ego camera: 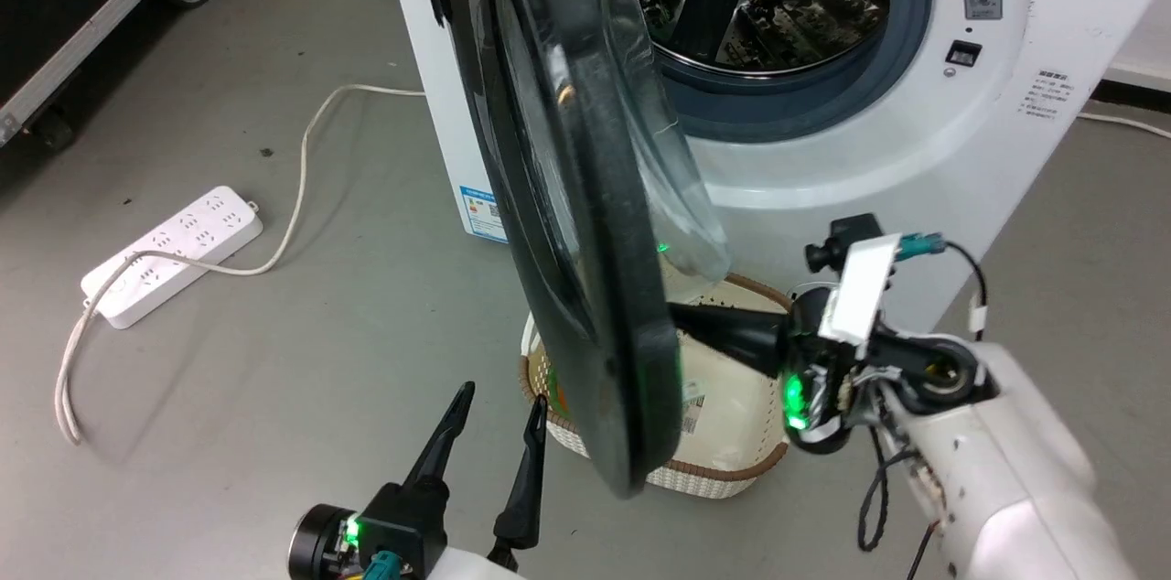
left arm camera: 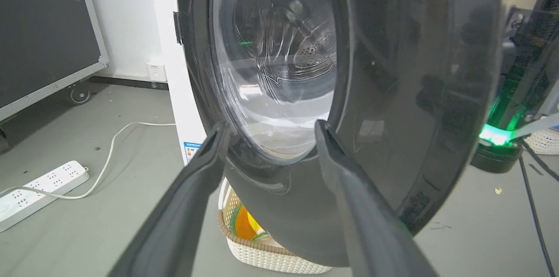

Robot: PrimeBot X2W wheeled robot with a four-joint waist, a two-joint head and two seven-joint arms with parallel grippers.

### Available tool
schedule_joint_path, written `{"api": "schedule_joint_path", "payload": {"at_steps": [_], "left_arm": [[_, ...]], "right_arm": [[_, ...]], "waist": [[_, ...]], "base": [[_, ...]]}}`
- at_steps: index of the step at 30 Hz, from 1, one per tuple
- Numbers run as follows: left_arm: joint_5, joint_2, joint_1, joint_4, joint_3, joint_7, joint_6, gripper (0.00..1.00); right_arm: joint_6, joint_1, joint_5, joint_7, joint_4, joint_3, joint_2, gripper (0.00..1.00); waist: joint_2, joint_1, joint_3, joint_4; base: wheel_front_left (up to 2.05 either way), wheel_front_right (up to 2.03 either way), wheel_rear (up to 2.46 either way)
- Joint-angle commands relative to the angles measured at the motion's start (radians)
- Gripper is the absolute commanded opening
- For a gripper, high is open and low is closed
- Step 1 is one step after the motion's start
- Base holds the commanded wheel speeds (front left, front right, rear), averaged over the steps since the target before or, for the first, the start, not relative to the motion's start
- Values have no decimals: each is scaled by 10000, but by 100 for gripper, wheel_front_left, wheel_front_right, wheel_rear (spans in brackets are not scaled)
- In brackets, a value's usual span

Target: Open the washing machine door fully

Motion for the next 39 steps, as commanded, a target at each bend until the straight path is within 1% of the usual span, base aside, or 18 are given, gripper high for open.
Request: {"api": "schedule_joint_path", "payload": {"at_steps": [1, 4, 5, 6, 7, 10, 12, 13, 14, 15, 16, 17, 18, 23, 26, 28, 32, 39], "left_arm": [[18, 18, 22, 0, 9, -55, -38, 100], [28, 18, 16, -36, 54, -55, -13, 100], [26, 18, 24, -60, 75, -55, -1, 100], [20, 18, 39, -89, 100, -55, 10, 100], [10, 18, 60, -112, 126, -55, 20, 100], [-35, 18, 117, -189, 254, -55, 44, 100], [-36, 18, 145, -232, 366, -55, 45, 100], [0, 18, 168, -266, 488, -55, 44, 100], [4, 18, 185, -286, 606, -55, 5, 100], [4, 18, 185, -286, 606, -55, 5, 100], [3, 18, 203, -299, 672, -55, -6, 100], [-18, 18, 236, -328, 826, -55, -20, 100], [-18, 18, 236, -328, 826, -55, -20, 100], [9, 19, 350, -67, 1173, -55, -130, 100], [-19, 19, 420, -75, 1465, -55, -142, 100], [-27, 19, 491, -112, 1658, -55, -167, 100], [23, 19, 640, -260, 1920, -55, -186, 100], [50, 19, 765, -172, 2107, -55, -348, 100]], "right_arm": [[54, 222, 281, -274, -159, 347, 48, 0], [54, 292, 415, -717, -319, 821, 48, 0], [54, 287, 325, -960, -354, 863, 47, 2], [54, 288, 260, -1188, -381, 857, 37, 76], [54, 298, 223, -1399, -406, 815, -6, 100], [54, 398, -14, -2036, -797, 692, -288, 100], [54, 551, -428, -2724, -1326, 602, -621, 100], [54, 797, -1002, -3663, -2039, 471, -957, 100], [54, 1096, -1931, -4798, -2882, 444, -1400, 100], [54, 1096, -1931, -4798, -2882, 444, -1400, 100], [54, 1276, -2536, -5385, -3327, 522, -1649, 100], [54, 1688, -3935, -6645, -4155, 728, -2209, 100], [54, 1688, -3935, -6645, -4155, 728, -2209, 100], [54, 2738, -7234, -9370, -5320, 822, -3333, 100], [54, 3418, -9409, -10523, -5618, 542, -3619, 100], [54, 3958, -10539, -11009, -5829, 93, -3421, 100], [54, 5139, -12597, -11472, -6377, -905, -2660, 100], [54, 6945, -14992, -11776, -7556, -2181, -1042, 100]], "waist": [[0, 0, 5, 13], [0, 0, -25, -13], [0, 0, -54, -42], [0, 0, -97, -79], [0, 0, -137, -118], [0, 0, -303, -336], [0, 0, -424, -527], [0, 0, -534, -751], [0, 0, -677, -981], [0, 0, -677, -981], [0, 0, -739, -1098], [0, 0, -836, -1338], [0, 0, -836, -1338], [0, 0, -1032, -1869], [0, 0, -1089, -2146], [0, 0, -1110, -2310], [0, 0, -1107, -2556], [0, 0, -1121, -2742]], "base": [[0, 0, 0], [0, 0, 0], [0, 0, 0], [0, 0, 0], [0, 0, 0], [0, 0, 0], [0, 0, 0], [0, 0, 0], [0, 0, 0], [0, 0, 0], [0, 0, 0], [0, 0, 0], [0, 0, 0], [0, 0, 0], [0, 0, 0], [0, 0, 0], [0, 0, 0], [0, 0, 0]]}}
